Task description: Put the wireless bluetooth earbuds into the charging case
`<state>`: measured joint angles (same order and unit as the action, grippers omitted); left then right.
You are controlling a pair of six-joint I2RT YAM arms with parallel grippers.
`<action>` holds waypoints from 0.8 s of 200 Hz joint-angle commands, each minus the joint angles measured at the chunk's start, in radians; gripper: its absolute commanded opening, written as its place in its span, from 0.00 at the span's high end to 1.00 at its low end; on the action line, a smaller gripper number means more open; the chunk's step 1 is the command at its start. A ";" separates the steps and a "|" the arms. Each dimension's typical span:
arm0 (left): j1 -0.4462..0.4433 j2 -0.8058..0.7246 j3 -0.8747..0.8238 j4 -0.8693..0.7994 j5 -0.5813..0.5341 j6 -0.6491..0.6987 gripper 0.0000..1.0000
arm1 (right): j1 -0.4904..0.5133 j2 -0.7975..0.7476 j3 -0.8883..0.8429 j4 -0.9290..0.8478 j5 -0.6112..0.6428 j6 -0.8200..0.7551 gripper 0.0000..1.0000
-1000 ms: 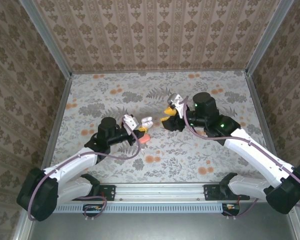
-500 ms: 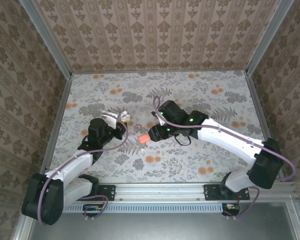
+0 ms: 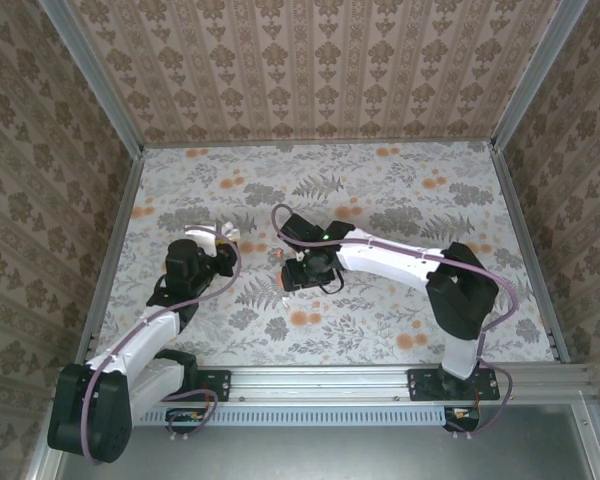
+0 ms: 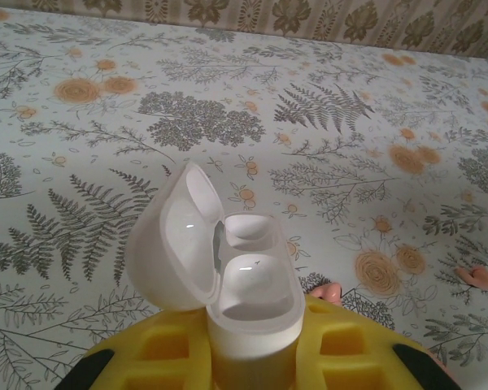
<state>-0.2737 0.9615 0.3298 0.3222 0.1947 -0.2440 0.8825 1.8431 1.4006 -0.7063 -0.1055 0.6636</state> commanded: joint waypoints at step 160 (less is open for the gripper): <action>0.041 -0.040 -0.011 -0.005 0.002 -0.017 0.84 | 0.019 0.257 0.137 0.026 -0.127 0.062 0.53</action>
<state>-0.2440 0.9401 0.3244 0.3172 0.1932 -0.2440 0.8917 2.0678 1.5074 -0.6804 -0.2050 0.7113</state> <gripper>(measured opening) 0.195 0.473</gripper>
